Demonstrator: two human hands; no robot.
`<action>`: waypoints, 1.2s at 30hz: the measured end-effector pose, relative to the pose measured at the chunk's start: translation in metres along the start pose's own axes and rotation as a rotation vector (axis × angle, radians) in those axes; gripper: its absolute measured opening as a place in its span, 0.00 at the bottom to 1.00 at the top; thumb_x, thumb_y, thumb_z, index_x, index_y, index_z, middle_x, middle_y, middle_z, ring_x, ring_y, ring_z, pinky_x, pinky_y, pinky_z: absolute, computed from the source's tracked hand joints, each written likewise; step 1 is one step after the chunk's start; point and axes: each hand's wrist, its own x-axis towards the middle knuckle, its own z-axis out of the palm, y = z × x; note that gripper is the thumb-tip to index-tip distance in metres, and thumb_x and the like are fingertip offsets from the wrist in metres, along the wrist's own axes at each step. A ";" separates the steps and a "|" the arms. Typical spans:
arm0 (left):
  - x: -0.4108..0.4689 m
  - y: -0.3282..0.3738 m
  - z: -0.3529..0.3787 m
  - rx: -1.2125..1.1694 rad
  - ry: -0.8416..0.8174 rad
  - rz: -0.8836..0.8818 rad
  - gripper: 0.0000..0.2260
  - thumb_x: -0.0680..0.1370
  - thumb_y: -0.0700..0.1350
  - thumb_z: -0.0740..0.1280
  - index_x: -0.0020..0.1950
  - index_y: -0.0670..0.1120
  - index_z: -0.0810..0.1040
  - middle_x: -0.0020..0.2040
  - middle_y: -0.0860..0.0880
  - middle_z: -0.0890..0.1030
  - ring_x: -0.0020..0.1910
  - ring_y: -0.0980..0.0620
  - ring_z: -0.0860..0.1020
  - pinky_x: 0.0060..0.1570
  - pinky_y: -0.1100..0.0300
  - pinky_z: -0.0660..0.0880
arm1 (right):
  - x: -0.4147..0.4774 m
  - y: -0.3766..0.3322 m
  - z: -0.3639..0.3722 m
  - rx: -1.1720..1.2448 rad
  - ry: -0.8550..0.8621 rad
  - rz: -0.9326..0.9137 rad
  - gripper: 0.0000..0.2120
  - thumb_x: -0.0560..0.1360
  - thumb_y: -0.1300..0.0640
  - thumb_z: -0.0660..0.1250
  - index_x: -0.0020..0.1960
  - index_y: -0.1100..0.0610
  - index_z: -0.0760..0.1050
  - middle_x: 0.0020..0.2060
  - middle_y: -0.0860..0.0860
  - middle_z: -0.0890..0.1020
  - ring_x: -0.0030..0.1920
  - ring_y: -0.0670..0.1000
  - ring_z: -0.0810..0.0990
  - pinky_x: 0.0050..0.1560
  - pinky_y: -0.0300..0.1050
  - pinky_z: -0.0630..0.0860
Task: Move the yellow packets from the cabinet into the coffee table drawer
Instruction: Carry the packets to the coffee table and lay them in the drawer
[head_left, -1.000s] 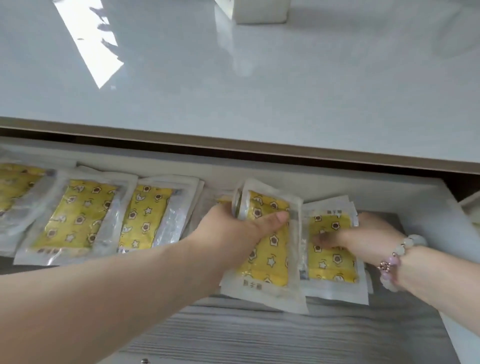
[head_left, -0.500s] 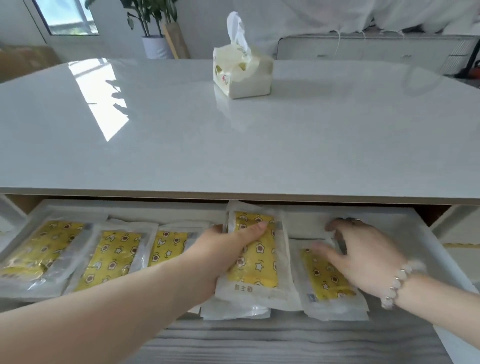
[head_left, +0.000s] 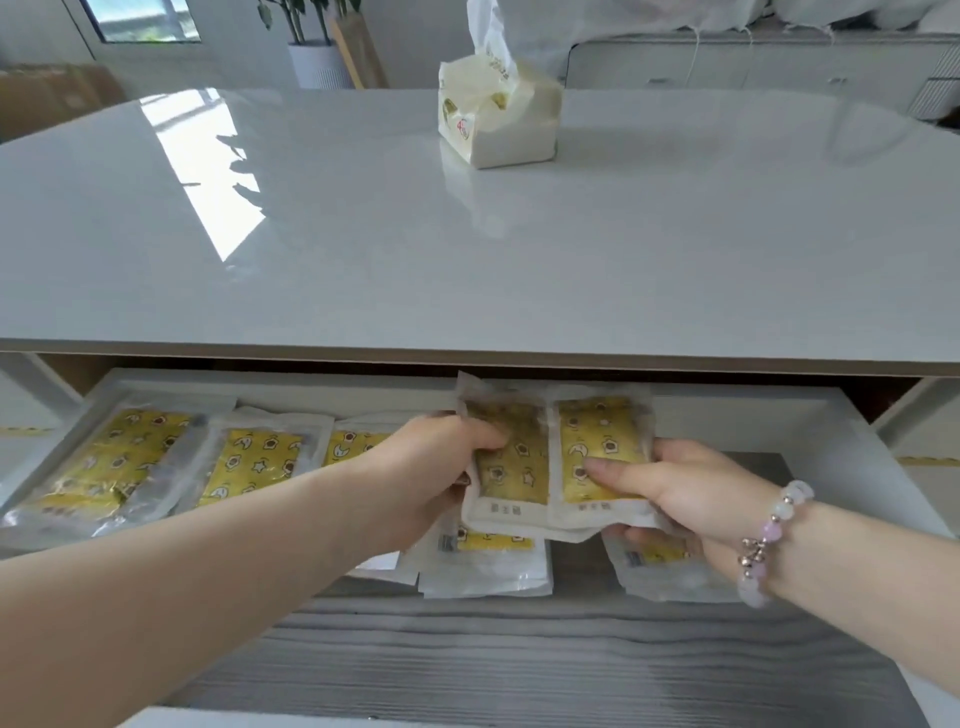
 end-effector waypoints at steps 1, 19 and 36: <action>0.003 -0.002 -0.003 0.005 -0.035 0.020 0.11 0.78 0.39 0.65 0.60 0.39 0.75 0.54 0.42 0.83 0.54 0.45 0.81 0.60 0.50 0.75 | 0.000 0.001 -0.003 -0.001 0.008 0.008 0.06 0.72 0.59 0.72 0.46 0.61 0.78 0.34 0.53 0.85 0.30 0.48 0.83 0.25 0.36 0.76; 0.007 -0.012 -0.014 1.479 0.404 0.531 0.27 0.74 0.50 0.70 0.69 0.49 0.63 0.63 0.49 0.68 0.57 0.47 0.73 0.46 0.56 0.74 | 0.008 0.017 -0.003 -0.196 0.017 -0.006 0.07 0.72 0.54 0.72 0.48 0.55 0.80 0.43 0.49 0.86 0.43 0.49 0.84 0.41 0.43 0.80; -0.022 -0.008 -0.017 1.403 0.272 0.787 0.18 0.81 0.54 0.54 0.67 0.51 0.71 0.62 0.55 0.73 0.53 0.53 0.76 0.45 0.62 0.72 | 0.007 0.004 0.006 0.057 0.006 0.072 0.10 0.75 0.57 0.62 0.53 0.61 0.77 0.45 0.59 0.85 0.40 0.56 0.83 0.33 0.44 0.77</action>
